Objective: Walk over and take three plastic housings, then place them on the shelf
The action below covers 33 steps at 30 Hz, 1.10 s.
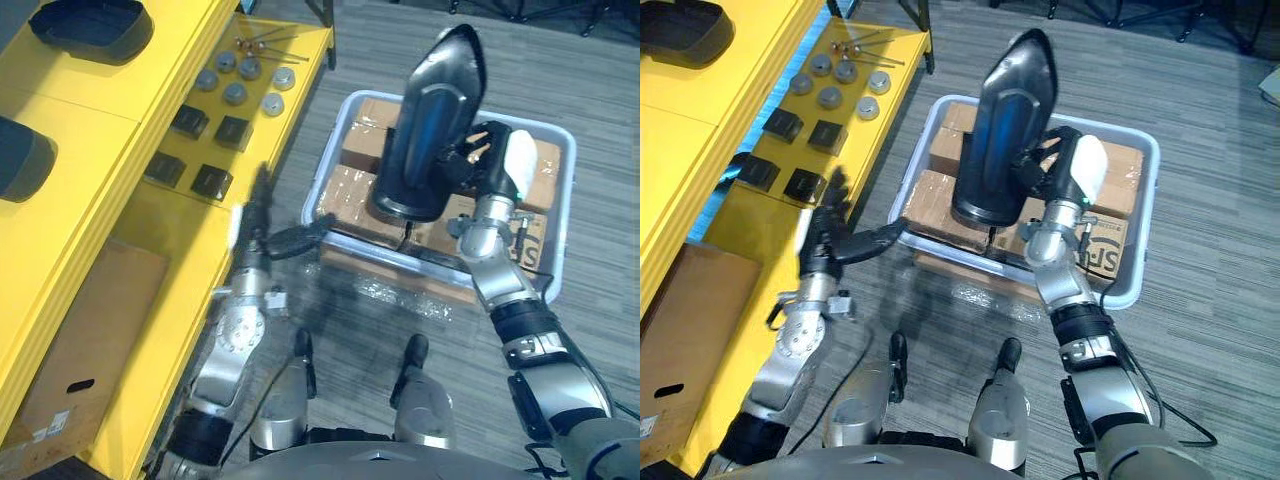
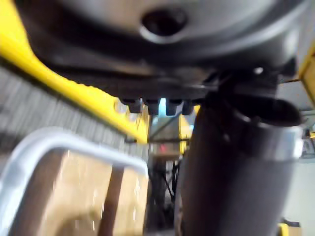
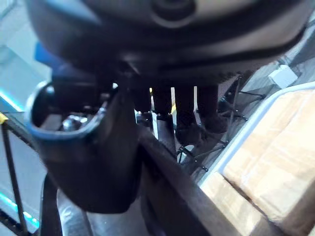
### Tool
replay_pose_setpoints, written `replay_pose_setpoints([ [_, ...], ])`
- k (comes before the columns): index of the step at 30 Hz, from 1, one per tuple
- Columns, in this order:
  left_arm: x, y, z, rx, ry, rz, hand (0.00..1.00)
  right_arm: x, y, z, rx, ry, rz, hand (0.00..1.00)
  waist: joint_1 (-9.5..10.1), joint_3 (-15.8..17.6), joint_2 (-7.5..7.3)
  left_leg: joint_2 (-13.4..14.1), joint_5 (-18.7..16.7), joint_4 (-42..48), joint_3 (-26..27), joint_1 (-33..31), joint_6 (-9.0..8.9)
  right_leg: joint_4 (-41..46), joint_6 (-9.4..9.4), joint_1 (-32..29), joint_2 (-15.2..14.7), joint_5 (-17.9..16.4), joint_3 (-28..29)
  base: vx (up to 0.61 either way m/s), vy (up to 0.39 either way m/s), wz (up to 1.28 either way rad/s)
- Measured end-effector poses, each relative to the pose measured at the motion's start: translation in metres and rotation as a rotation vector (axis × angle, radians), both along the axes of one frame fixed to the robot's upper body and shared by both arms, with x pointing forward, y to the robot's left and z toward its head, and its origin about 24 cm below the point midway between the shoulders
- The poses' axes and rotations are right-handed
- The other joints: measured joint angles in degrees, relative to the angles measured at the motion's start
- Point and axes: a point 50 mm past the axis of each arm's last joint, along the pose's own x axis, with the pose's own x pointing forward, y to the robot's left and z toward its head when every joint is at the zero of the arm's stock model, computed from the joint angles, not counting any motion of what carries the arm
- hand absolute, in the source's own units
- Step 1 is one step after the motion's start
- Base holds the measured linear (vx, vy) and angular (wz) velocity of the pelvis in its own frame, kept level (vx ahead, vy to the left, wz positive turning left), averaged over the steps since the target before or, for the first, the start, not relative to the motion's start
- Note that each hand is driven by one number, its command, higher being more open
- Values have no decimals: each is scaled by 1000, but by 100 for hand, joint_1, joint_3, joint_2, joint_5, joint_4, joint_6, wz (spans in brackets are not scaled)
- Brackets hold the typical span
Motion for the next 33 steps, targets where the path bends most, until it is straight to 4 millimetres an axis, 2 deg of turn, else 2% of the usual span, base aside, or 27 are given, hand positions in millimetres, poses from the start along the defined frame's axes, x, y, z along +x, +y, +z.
replay_pose_setpoints([
  [1,32,-30,-4,-158,141,-160,100,12,33,33,-57,-114,97,0,-203,-14,-19,91,-175,418,123,-255,16,-76,-39,-177,65,166,185,-198,63,-54],
  [6,40,-26,1,-200,145,-157,100,13,39,47,-69,-177,124,0,-233,-22,-33,180,-211,567,144,-379,3,-76,-76,-263,155,215,253,-62,3,-12],
  [8,59,-27,7,-273,176,-198,100,15,50,55,-90,-206,165,0,-228,-24,-37,197,-210,597,186,-468,3,-83,-93,-380,170,273,315,-48,2,-11],
  [10,69,-25,13,-304,184,-202,100,15,62,60,-125,-234,214,0,-253,-19,-54,200,-195,597,226,-517,9,-131,-109,-432,174,330,331,-34,12,-11],
  [12,73,-23,18,-318,172,-195,100,13,77,62,-150,-262,282,0,-344,-18,-57,204,-183,598,231,-528,11,-170,-112,-430,183,364,340,-4,7,-3],
  [18,74,-19,21,-371,160,-170,100,12,82,65,-153,-274,313,0,-349,-19,-60,208,-177,599,221,-525,10,-167,-113,-422,192,365,357,0,0,0],
  [21,76,-14,23,-451,157,-156,100,11,87,63,-157,-281,340,0,-348,-17,-67,210,-175,600,222,-525,9,-166,-114,-421,194,365,362,0,0,0],
  [24,77,-8,26,-543,142,-132,100,8,93,60,-161,-289,380,0,-349,-28,-160,229,-173,601,240,-524,5,-168,-116,-424,213,366,371,0,0,0],
  [25,78,-5,27,-559,132,-121,0,7,95,58,-157,-290,391,0,-345,-31,-205,240,-169,599,246,-524,-2,-169,-121,-425,223,369,373,0,0,0],
  [27,79,-2,27,-620,119,-100,0,5,96,53,-142,-288,396,0,-339,-46,-292,247,-165,594,251,-524,-8,-178,-128,-427,231,373,374,0,0,0],
  [33,80,6,29,-760,81,-63,0,2,100,45,-111,-288,396,0,-335,-43,-330,248,-164,594,258,-524,-11,-182,-128,-429,232,374,378,0,0,0],
])
